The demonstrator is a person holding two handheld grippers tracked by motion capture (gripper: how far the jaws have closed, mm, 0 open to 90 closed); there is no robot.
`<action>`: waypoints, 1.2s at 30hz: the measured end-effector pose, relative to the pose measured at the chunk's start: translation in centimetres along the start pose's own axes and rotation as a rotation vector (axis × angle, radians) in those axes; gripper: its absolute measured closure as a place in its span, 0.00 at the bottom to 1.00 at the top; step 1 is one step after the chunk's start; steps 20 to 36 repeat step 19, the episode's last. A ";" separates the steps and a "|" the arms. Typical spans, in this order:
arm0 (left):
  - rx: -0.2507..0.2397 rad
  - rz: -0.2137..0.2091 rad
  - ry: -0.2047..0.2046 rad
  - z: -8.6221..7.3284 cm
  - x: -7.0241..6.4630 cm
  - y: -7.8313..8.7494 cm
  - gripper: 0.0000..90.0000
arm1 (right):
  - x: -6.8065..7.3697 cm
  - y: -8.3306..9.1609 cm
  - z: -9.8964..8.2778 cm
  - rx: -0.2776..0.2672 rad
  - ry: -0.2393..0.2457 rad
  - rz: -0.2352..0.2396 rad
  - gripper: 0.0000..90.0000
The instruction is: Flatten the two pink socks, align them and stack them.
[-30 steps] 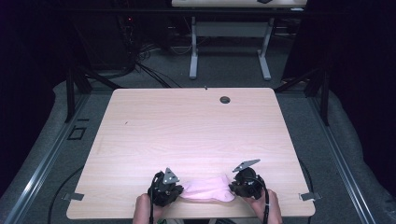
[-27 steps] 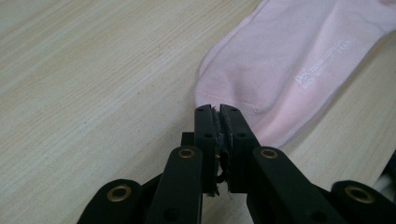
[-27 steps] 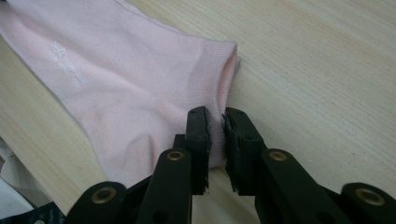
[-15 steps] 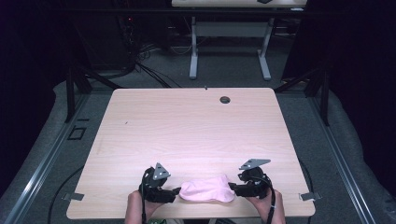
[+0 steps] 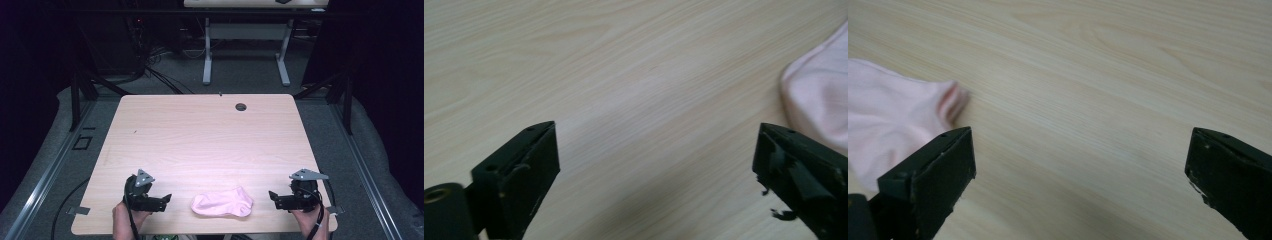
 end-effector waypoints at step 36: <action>-0.076 0.113 0.096 -4.4 4.9 -1.4 0.00 | -4.4 -5.0 -4.3 0.003 -0.094 -0.149 0.00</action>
Point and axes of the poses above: each handheld gripper's, and its own axes: y roughly backward along the jaws, z roughly out of its top, x roughly to its left, the point moved 1 cm from there along -y, roughly forward along the jaws, and after that the axes turned 10 degrees about -z, right-handed, at the moved point
